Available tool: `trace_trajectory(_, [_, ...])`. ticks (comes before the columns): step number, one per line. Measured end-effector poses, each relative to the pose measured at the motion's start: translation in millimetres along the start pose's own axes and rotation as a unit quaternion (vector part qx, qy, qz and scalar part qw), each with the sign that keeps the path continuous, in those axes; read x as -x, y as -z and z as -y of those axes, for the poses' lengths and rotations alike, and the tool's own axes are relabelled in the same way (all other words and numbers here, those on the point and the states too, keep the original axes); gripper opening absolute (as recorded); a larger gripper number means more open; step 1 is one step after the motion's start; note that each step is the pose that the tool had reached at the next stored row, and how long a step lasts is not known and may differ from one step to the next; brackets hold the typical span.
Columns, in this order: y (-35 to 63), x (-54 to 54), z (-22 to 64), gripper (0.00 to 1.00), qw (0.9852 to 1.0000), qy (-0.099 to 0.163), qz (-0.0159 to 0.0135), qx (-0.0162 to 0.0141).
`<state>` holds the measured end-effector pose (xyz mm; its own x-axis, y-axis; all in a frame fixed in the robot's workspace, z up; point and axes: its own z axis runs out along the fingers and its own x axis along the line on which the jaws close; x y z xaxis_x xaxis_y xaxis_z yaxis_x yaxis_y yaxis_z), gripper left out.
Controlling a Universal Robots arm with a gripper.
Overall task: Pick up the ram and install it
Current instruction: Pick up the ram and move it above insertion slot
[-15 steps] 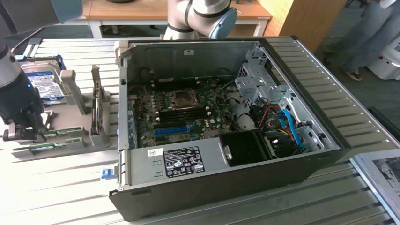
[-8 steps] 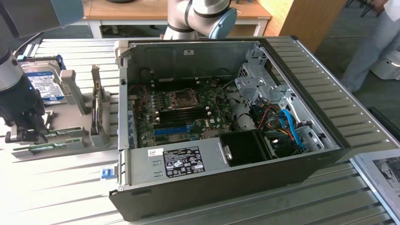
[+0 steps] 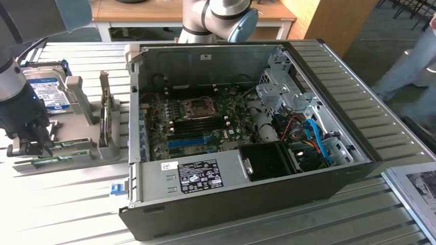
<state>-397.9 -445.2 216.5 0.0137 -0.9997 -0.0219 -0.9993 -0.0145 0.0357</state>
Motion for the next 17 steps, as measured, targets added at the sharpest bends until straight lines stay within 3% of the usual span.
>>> trace_trajectory(12, [0.0,-4.4,-0.1,0.29,1.0,0.0,0.0,-0.0001])
trace_trajectory(17, [0.2,-4.5,3.7,0.29,1.0,0.0,0.0,0.0])
